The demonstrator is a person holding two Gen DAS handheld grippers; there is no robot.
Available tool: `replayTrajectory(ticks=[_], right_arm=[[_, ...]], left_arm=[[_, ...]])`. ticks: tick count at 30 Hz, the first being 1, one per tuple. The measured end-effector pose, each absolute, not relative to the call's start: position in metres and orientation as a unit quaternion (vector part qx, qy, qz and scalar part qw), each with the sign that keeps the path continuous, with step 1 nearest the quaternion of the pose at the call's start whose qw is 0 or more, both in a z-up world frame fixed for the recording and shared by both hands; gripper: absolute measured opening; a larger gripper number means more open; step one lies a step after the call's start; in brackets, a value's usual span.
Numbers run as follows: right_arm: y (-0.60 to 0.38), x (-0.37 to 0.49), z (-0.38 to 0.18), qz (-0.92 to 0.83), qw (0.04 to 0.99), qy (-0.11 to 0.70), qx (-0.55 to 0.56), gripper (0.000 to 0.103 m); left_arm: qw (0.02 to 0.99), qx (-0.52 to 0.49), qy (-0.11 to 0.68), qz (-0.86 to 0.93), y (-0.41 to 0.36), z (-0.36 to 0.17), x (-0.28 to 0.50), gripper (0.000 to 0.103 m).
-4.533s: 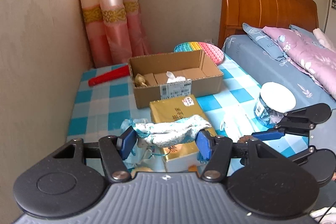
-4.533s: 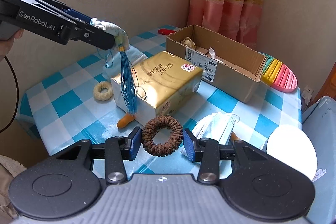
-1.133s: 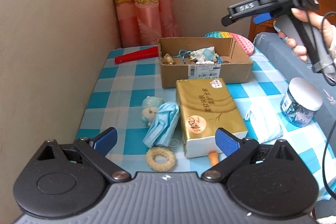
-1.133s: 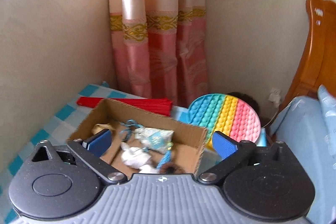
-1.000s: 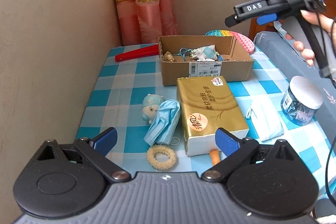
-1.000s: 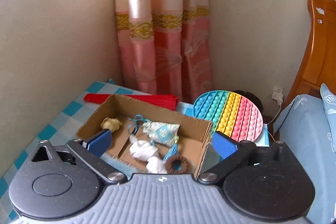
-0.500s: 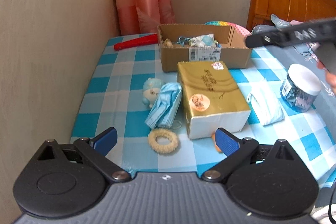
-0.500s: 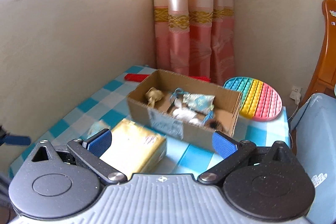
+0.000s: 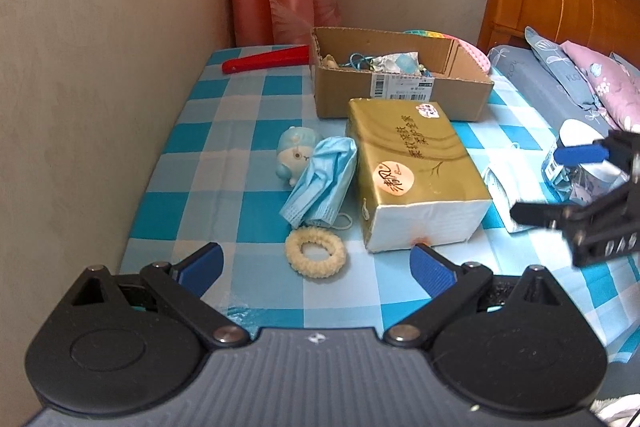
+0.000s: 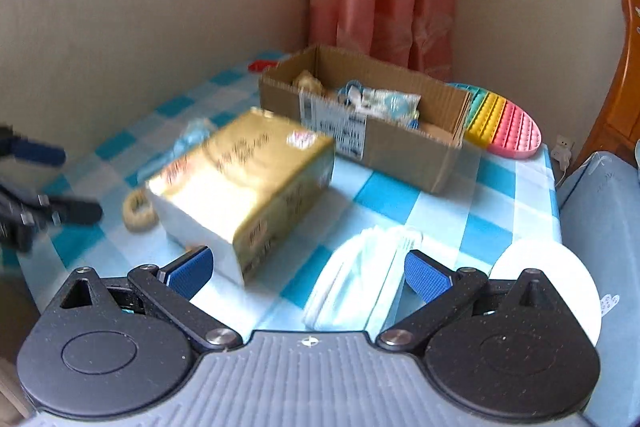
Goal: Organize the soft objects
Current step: 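Withdraw both tools from the box back over the table, then grasp the cream fuzzy ring with the left gripper while the right gripper approaches the blue face mask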
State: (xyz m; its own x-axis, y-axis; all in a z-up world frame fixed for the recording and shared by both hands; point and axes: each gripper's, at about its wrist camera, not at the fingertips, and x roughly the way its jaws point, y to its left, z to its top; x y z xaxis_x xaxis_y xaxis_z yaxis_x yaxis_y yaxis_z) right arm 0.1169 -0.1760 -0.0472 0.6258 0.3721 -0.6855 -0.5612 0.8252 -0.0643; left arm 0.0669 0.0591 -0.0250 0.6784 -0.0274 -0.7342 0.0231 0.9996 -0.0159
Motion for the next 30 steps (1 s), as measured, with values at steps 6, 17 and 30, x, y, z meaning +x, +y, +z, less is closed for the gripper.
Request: replayTrajectory(ticks=[6, 17, 30], right_arm=[[-0.174, 0.129, -0.068, 0.255, 0.883, 0.360, -0.160, 0.103], [-0.171, 0.118, -0.087, 0.298, 0.856, 0.396, -0.148, 0.103], [-0.177, 0.106, -0.099, 0.271, 0.866, 0.396, -0.144, 0.103]], left_arm=[[0.912, -0.008, 0.409, -0.011, 0.061, -0.029, 0.069, 0.099], [0.910, -0.002, 0.413, -0.020, 0.057, -0.032, 0.073, 0.099], [0.906, -0.003, 0.423, -0.022, 0.061, -0.054, 0.083, 0.099]])
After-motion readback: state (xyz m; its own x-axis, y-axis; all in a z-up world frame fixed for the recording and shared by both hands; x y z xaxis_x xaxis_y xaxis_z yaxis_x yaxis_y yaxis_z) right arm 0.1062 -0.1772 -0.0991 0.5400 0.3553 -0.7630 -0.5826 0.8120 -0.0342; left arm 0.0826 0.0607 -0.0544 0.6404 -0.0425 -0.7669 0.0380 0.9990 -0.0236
